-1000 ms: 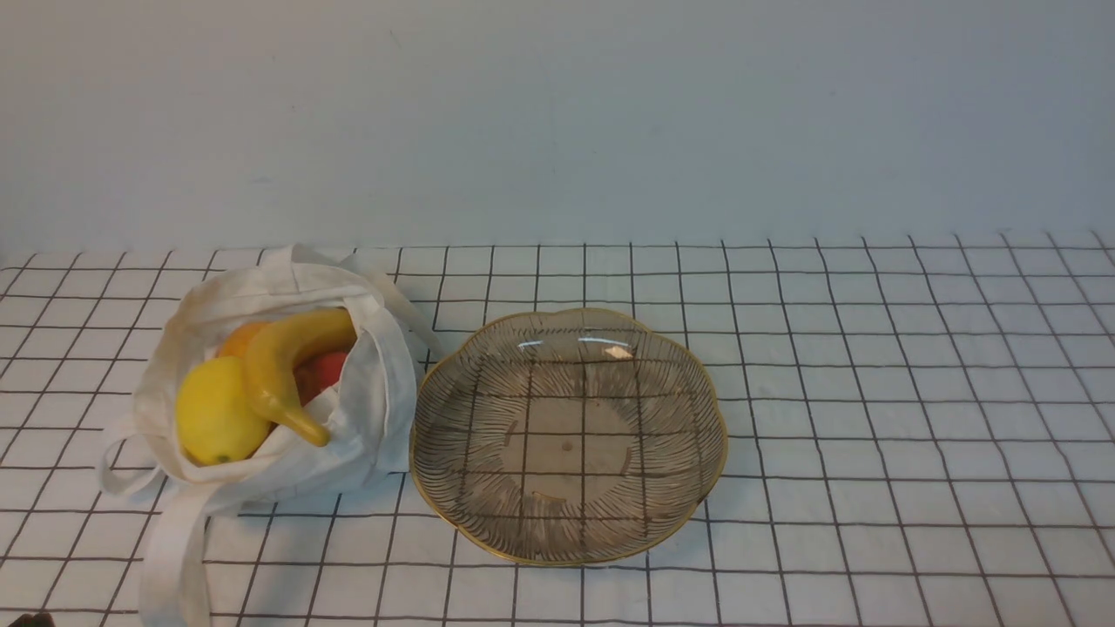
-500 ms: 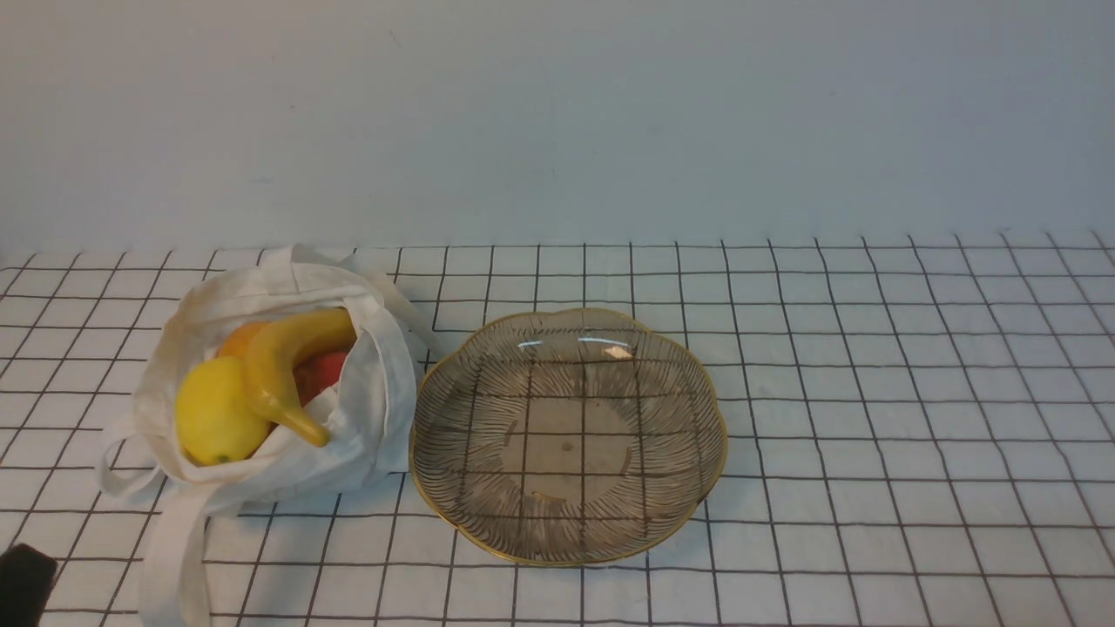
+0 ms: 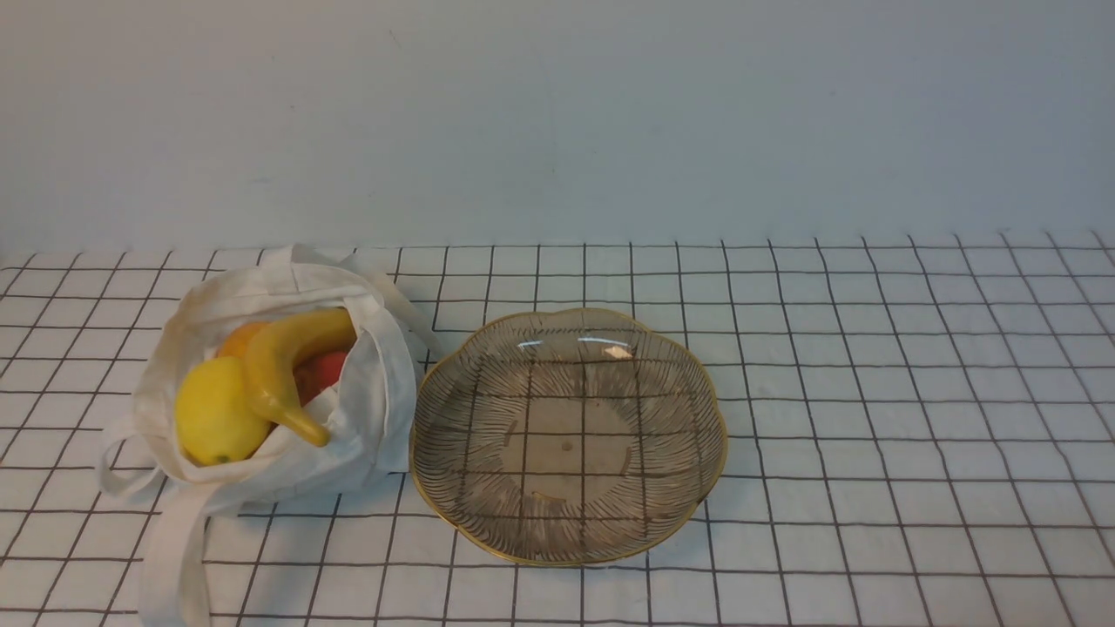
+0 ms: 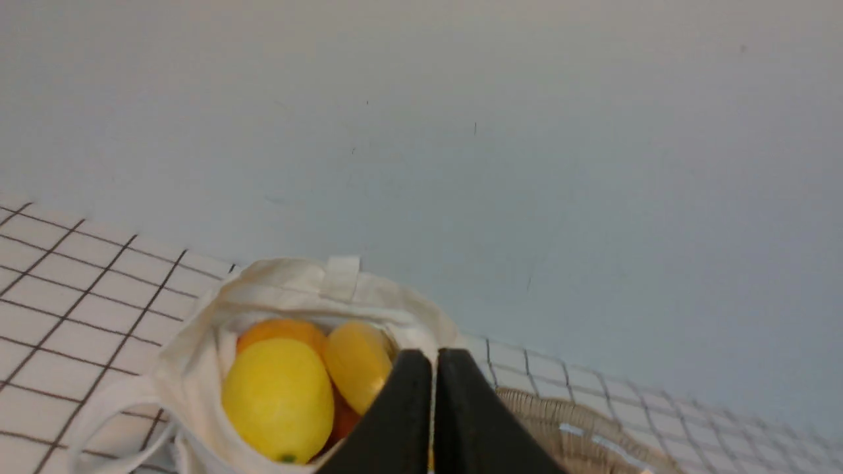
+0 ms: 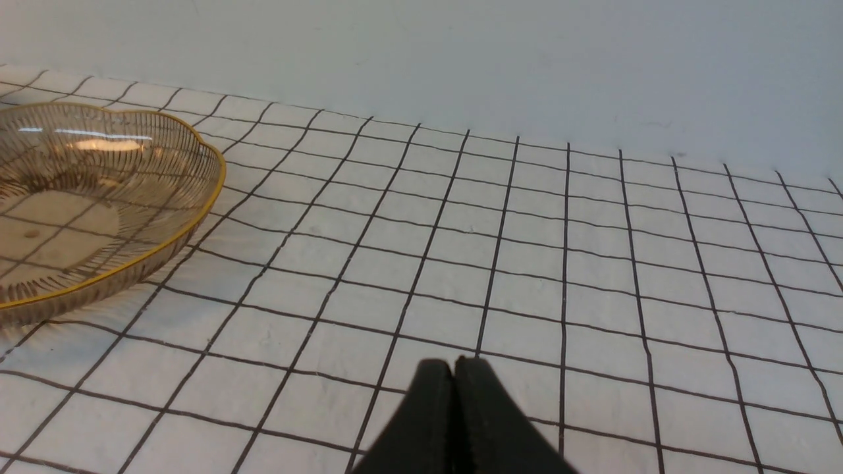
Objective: Take the fruit out of the bag on the white checkered tablecloth and place them on the plate.
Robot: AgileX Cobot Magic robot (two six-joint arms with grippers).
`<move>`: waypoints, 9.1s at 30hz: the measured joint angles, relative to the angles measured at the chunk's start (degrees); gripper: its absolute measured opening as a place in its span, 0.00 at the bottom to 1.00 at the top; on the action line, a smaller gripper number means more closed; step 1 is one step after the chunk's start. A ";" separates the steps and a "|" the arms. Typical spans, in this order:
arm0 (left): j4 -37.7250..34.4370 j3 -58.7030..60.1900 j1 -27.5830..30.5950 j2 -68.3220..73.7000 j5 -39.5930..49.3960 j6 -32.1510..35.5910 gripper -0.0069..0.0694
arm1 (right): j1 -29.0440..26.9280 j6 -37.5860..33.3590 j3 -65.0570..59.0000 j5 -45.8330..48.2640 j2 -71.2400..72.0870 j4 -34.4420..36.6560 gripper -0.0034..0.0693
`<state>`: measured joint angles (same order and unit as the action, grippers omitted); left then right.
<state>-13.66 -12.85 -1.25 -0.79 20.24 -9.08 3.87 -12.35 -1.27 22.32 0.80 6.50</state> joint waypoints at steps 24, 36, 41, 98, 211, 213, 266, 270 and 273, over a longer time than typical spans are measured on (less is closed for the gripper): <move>2.50 -24.81 0.00 35.64 42.01 8.23 0.08 | 0.00 0.00 0.00 0.00 0.00 0.00 0.03; 2.67 -46.95 0.00 66.69 39.55 16.35 0.21 | 0.00 0.05 0.00 0.00 0.00 0.00 0.03; 2.67 -54.21 0.00 78.36 38.58 18.17 0.46 | 0.00 0.10 0.00 0.00 0.00 0.00 0.03; 1.87 -75.87 -17.60 87.73 51.31 11.22 0.51 | 0.00 0.00 0.00 0.00 0.00 -0.05 0.03; 10.77 14.46 -3.53 0.21 1.01 13.84 0.08 | 0.00 -0.01 0.00 0.00 0.00 -0.05 0.03; 10.77 14.46 -3.53 0.21 1.01 13.84 0.08 | 0.00 -0.01 0.00 0.00 0.00 -0.05 0.03; 10.77 14.46 -3.53 0.21 1.16 13.72 0.08 | 0.00 0.20 0.00 0.00 0.00 -0.05 0.03; 10.77 14.46 -3.53 0.21 1.21 13.72 0.08 | 0.00 0.20 0.00 0.00 0.00 -0.05 0.03; 10.77 14.46 -3.53 0.21 1.21 13.72 0.08 | 0.00 0.20 0.00 0.00 0.00 -0.05 0.03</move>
<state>-2.89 1.62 -4.78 -0.58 21.45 4.63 3.87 -12.14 -1.27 22.32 0.80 6.45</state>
